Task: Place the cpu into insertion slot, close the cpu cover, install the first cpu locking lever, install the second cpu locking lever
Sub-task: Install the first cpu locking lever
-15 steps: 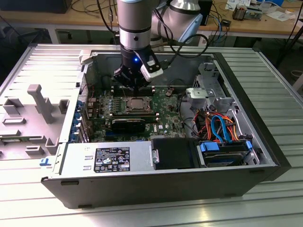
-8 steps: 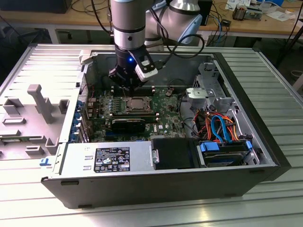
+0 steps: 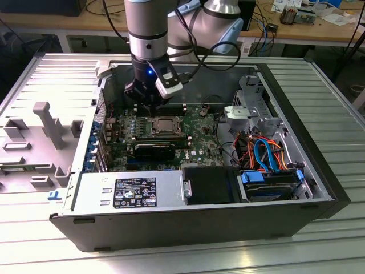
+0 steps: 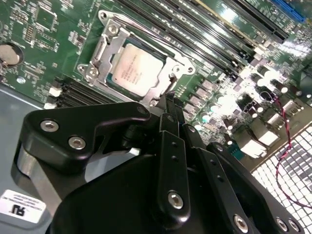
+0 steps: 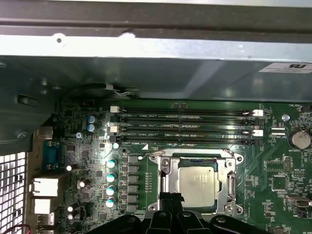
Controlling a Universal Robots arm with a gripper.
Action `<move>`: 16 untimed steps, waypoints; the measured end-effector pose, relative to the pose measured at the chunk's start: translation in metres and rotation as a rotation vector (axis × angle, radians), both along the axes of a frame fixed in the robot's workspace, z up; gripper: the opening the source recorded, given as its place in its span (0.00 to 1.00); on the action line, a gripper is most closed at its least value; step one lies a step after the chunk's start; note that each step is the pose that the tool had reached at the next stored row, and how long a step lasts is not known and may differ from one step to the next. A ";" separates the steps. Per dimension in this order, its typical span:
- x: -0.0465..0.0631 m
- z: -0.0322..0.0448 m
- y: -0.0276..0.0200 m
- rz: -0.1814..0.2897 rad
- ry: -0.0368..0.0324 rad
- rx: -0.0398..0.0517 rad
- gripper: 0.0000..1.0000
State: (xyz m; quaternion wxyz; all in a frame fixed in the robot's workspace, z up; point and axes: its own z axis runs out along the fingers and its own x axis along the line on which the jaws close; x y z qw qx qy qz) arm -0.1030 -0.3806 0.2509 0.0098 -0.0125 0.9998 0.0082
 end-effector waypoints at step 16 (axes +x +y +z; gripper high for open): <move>-0.012 0.0000 -0.0001 0.000 -0.0001 0.0001 0.11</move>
